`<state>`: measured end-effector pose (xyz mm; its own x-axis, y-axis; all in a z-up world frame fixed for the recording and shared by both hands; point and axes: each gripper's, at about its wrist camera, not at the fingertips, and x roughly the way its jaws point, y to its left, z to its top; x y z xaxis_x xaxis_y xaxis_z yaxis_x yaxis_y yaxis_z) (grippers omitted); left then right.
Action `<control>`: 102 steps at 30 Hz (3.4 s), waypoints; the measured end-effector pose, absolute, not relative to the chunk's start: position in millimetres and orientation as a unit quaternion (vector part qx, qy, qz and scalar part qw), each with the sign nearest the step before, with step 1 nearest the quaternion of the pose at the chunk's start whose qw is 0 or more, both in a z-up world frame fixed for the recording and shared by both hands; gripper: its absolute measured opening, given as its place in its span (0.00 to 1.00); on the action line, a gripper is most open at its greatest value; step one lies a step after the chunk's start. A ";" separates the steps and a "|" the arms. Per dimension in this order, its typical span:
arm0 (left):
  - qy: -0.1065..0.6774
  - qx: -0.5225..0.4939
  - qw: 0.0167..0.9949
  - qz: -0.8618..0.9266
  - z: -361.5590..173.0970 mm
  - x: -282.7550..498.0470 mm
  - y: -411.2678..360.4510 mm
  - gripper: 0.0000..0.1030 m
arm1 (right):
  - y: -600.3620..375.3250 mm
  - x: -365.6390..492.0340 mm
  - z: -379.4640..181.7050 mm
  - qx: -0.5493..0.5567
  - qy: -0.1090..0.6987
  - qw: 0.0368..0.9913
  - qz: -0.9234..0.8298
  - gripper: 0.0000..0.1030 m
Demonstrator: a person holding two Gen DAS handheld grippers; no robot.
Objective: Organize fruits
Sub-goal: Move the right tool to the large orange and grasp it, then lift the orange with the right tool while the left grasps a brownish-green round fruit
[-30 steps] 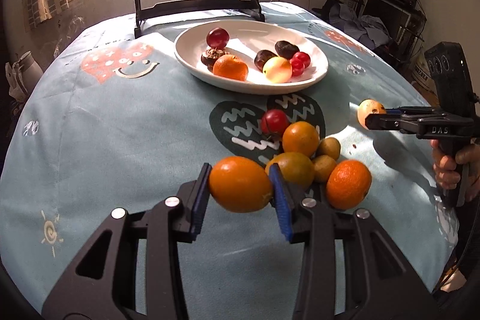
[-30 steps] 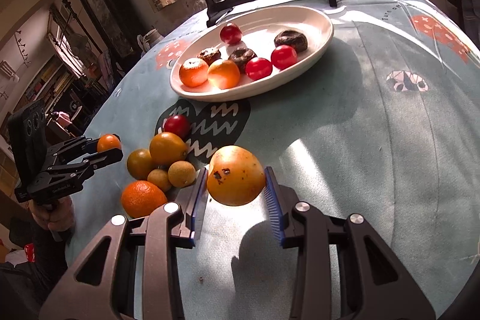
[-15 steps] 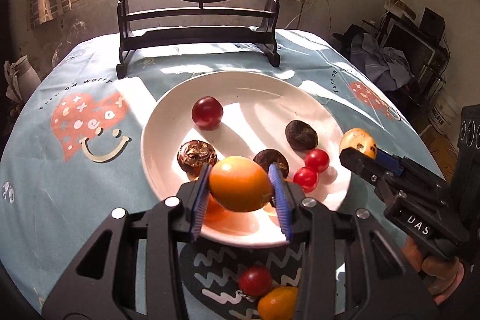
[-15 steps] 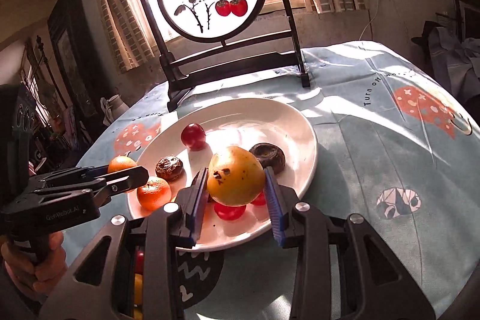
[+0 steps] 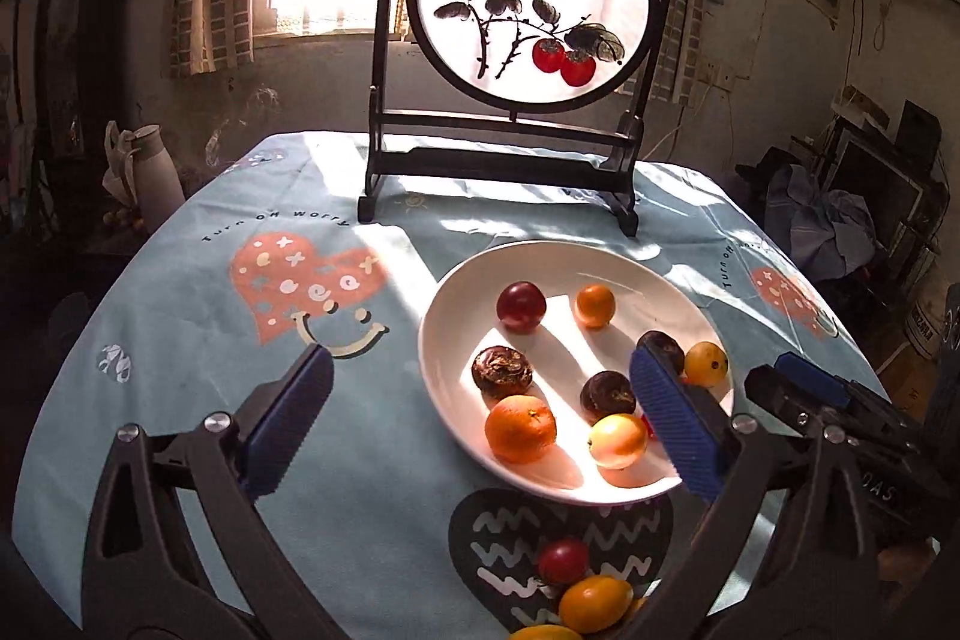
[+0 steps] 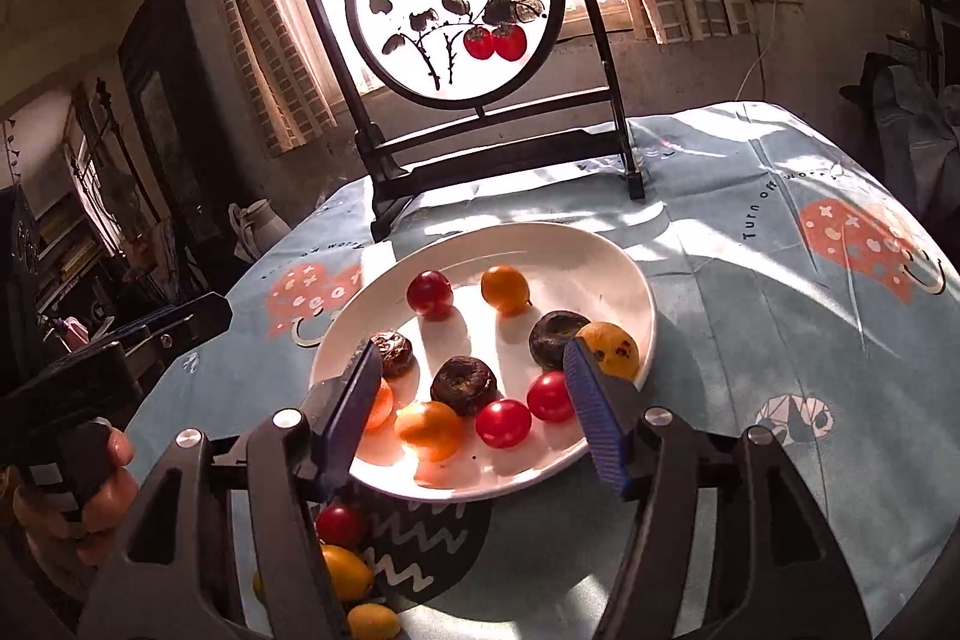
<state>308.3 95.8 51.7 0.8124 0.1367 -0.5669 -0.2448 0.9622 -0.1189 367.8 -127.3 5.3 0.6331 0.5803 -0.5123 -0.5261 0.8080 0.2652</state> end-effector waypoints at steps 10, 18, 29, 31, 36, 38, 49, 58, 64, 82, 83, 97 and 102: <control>0.344 -0.102 0.918 0.169 9.2 268.7 126.2 0.98 | -100.4 298.2 -23.1 -0.015 0.366 0.869 0.333 0.62; 0.352 -0.075 0.917 0.172 8.4 268.3 116.7 0.98 | -100.8 264.7 -41.9 -0.027 0.400 0.849 0.343 0.62; 0.360 -0.032 0.917 0.169 5.4 269.8 102.5 0.98 | -95.9 256.9 -52.8 -0.042 0.436 0.817 0.376 0.61; 0.360 -0.030 0.917 0.171 5.1 269.6 102.6 0.98 | -92.1 254.6 -55.6 -0.053 0.439 0.814 0.377 0.61; 0.361 -0.034 0.916 0.171 5.4 267.7 104.1 0.98 | -86.8 252.6 -60.9 -0.069 0.444 0.808 0.382 0.61; 0.361 -0.035 0.916 0.170 5.4 267.3 104.5 0.98 | -85.5 252.8 -63.4 -0.075 0.446 0.808 0.379 0.59; 0.363 -0.036 0.915 0.172 3.8 264.3 107.1 0.98 | -80.2 249.0 -66.5 -0.099 0.439 0.808 0.381 0.45; 0.381 -0.049 0.913 0.139 -3.2 258.6 110.8 0.98 | -105.4 263.5 -46.4 -0.019 0.434 0.801 0.413 0.44; 0.404 -0.049 0.913 -0.009 -13.7 248.7 91.3 0.97 | -136.3 282.3 -32.3 0.029 0.409 0.837 0.362 0.44; 0.438 0.012 0.890 -0.127 -36.3 243.4 43.4 0.51 | -130.4 280.8 -40.1 0.016 0.422 0.833 0.358 0.44; 0.439 0.012 0.889 -0.127 -36.7 243.4 43.8 0.50 | -130.2 281.0 -40.2 0.016 0.422 0.833 0.359 0.44; 0.449 0.001 0.886 -0.113 -39.2 247.1 50.7 0.40 | -129.7 280.5 -40.4 0.013 0.412 0.837 0.359 0.44; 0.435 -0.008 0.893 -0.115 -31.8 242.1 55.1 0.40 | -124.4 279.9 -41.9 0.001 0.404 0.837 0.368 0.44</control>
